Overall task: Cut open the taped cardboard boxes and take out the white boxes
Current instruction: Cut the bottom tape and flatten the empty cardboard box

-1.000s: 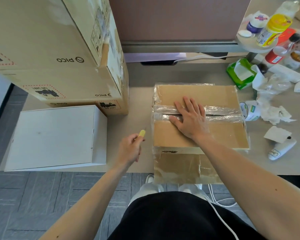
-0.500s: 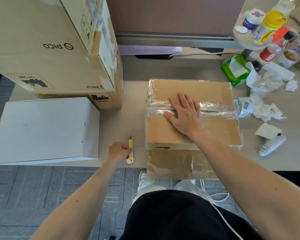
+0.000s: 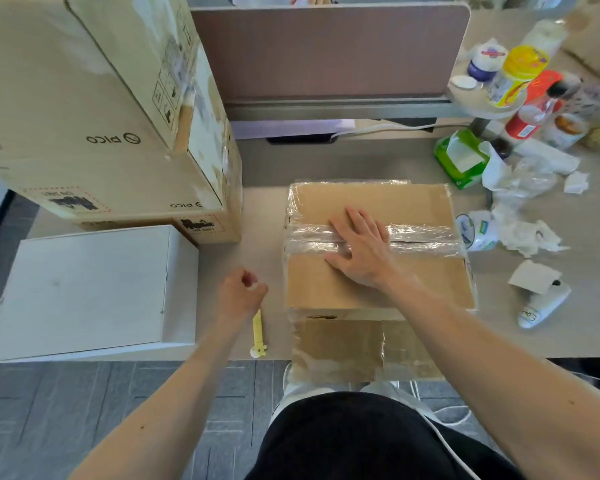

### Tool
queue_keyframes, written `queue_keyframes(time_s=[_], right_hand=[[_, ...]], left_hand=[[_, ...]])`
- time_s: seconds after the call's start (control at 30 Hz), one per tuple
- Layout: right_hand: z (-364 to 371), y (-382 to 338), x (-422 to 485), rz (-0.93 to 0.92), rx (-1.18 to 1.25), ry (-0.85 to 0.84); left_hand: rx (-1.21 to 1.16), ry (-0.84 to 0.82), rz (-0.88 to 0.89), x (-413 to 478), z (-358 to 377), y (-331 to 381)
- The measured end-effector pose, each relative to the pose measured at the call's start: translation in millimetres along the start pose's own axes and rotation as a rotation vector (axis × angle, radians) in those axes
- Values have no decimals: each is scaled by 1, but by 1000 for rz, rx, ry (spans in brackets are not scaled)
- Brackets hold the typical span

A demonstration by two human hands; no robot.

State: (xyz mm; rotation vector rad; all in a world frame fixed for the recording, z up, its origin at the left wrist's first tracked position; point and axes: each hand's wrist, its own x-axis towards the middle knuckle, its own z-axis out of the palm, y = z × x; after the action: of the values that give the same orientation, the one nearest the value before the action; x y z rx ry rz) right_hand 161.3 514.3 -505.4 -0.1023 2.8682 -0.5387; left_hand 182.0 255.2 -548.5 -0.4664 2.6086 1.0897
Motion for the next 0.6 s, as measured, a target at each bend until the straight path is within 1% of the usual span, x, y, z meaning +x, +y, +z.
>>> queue_keyframes(time_s=[0.07, 0.1, 0.17, 0.23, 0.3, 0.33, 0.37, 0.43, 0.53, 0.6], right_hand=[[-14, 6, 0, -13, 139, -73], [-22, 9, -3, -5, 206, -82], [-35, 16, -11, 32, 235, -36], [-45, 23, -24, 85, 140, 7], [-51, 31, -38, 154, 59, 13], [-52, 36, -44, 189, 38, 18], [-51, 40, -49, 212, 26, 26], [-48, 46, -55, 241, 28, 28], [-44, 45, -55, 255, 21, -1], [-43, 42, -51, 262, -7, -18]], left_hand=[[-87, 103, 196, 13, -11, 47], [-81, 112, 315, 22, -14, 70], [24, 30, 545, 41, -15, 114], [246, -150, 684, 59, -8, 151], [547, -279, 762, 69, 5, 176], [663, -322, 791, 73, 11, 184], [730, -358, 811, 76, 16, 189], [751, -396, 836, 85, 23, 190], [719, -383, 848, 94, 24, 187], [738, -367, 841, 94, 25, 188]])
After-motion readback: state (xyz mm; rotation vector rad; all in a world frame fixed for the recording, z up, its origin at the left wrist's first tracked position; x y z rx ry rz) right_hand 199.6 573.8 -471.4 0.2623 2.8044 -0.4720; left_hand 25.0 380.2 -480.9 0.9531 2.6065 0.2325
